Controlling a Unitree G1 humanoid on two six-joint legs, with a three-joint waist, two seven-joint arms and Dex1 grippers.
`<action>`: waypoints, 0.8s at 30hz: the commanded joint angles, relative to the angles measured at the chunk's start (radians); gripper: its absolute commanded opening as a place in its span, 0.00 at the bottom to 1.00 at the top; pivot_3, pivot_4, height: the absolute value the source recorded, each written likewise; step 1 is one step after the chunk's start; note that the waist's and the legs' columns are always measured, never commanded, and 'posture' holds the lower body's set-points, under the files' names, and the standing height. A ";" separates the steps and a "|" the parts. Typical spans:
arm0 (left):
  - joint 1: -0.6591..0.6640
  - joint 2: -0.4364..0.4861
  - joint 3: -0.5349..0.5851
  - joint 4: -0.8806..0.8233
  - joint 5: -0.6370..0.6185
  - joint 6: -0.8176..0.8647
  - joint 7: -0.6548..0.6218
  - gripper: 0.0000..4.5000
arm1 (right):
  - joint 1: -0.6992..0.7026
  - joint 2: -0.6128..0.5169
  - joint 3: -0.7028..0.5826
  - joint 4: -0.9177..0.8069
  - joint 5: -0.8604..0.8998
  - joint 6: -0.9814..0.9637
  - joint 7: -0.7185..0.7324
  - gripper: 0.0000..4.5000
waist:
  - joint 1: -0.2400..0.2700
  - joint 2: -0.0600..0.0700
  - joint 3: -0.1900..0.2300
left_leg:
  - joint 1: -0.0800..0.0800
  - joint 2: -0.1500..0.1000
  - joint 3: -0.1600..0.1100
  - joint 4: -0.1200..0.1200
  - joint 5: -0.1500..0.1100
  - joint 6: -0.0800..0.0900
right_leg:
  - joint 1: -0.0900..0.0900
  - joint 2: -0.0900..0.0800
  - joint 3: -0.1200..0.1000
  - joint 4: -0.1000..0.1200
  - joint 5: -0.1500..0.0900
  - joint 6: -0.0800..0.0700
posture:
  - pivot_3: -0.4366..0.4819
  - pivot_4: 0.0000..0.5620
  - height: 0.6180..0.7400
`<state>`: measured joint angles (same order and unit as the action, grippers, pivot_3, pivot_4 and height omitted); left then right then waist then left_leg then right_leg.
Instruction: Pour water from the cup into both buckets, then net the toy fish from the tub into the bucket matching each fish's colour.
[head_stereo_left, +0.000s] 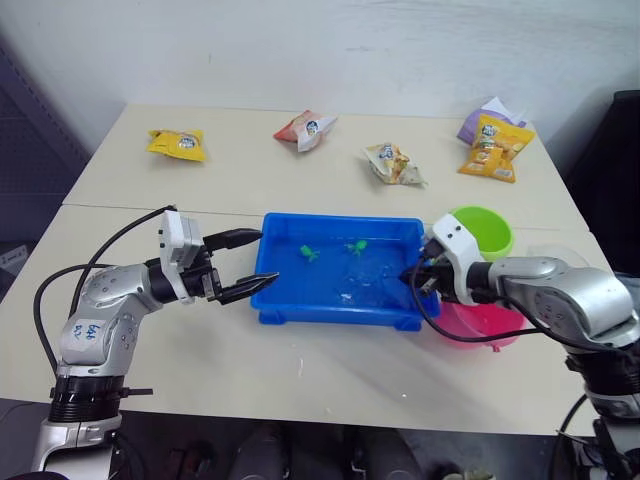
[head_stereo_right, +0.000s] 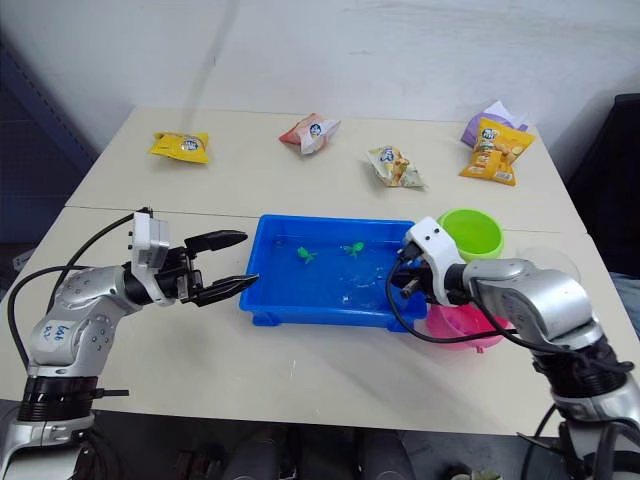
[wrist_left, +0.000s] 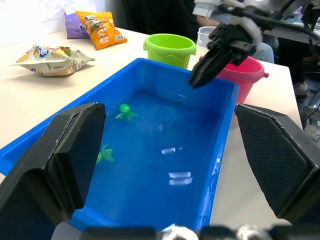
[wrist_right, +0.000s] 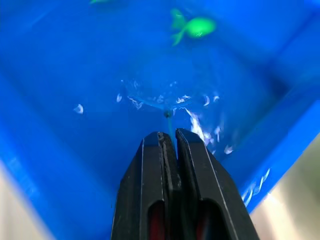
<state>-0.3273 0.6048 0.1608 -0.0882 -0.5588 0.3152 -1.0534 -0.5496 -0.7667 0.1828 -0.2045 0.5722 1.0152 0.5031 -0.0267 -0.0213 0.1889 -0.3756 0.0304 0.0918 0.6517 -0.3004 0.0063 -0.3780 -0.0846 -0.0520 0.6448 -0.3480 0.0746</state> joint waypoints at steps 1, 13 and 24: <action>0.009 0.010 0.025 -0.041 -0.021 -0.004 0.007 0.99 | -0.014 0.040 -0.033 -0.002 -0.061 -0.090 -0.009 0.00 | 0.000 0.000 0.000 | 0.000 0.000 0.000 0.000 0.000 0.000 | 0.000 0.000 0.000 0.000 0.000 0.000 | 0.48 0.27 0.98; 0.000 0.006 0.013 -0.025 -0.017 -0.013 -0.001 0.99 | 0.170 0.053 -0.127 -0.141 -0.113 -0.358 0.135 0.00 | 0.000 0.000 0.000 | 0.000 0.000 0.000 -0.001 0.000 0.000 | 0.000 0.000 0.000 0.000 0.000 0.000 | 0.48 0.27 0.98; -0.035 -0.018 -0.011 0.029 -0.013 -0.022 -0.026 0.99 | 0.464 -0.018 -0.459 -0.353 -0.040 -0.473 0.229 0.00 | 0.001 0.000 0.000 | 0.001 0.000 0.000 -0.001 0.000 0.000 | 0.001 0.001 0.000 -0.001 0.000 0.000 | 0.48 0.27 0.98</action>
<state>-0.3476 0.5887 0.1463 -0.0586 -0.5614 0.3129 -1.0698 -0.0886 -0.7715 -0.2050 -0.5067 0.5137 0.5782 0.7177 -0.0256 -0.0214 0.1889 -0.3749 0.0304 0.0919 0.6506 -0.3006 0.0065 -0.3771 -0.0838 -0.0517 0.6441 -0.3479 0.0749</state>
